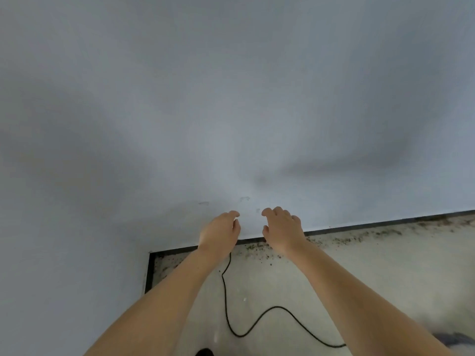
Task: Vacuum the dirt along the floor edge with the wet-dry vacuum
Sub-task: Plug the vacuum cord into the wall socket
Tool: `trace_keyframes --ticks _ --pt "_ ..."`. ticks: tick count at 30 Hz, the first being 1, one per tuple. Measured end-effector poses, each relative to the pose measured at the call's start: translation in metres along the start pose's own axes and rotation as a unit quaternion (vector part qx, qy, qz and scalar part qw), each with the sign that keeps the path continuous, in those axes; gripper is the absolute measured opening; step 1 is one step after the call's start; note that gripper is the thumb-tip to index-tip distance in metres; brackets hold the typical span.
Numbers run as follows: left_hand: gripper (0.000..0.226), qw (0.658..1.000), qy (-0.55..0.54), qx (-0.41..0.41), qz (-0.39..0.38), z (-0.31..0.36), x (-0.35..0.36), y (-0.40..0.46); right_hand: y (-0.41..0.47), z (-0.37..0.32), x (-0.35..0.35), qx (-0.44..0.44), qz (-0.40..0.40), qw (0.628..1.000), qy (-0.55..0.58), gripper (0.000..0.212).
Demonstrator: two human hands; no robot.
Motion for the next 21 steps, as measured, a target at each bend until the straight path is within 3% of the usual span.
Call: trace_keyframes --ticks 7,12,21 --pt "0.037 0.998 -0.025 0.038 -0.032 0.075 -0.035 -0.021 -0.066 0.049 -0.063 0.068 0.032 0.997 0.002 0.046" --pt "0.036 0.988 -0.017 0.13 -0.078 0.134 -0.018 -0.041 -0.133 0.097 -0.085 0.159 0.063 0.985 0.014 0.045" --pt "0.034 0.916 -0.031 0.352 -0.192 0.287 0.038 -0.128 -0.321 0.196 -0.092 0.367 0.081 0.924 0.064 0.048"
Point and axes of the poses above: each hand's wrist, its own y-axis towards the middle knuckle, its own x-axis out of the palm, z = x × y, the point moved 5 cm from there along y, towards the middle knuckle, and after that the axes turned 8 degrees about z, right-handed, at the moved point
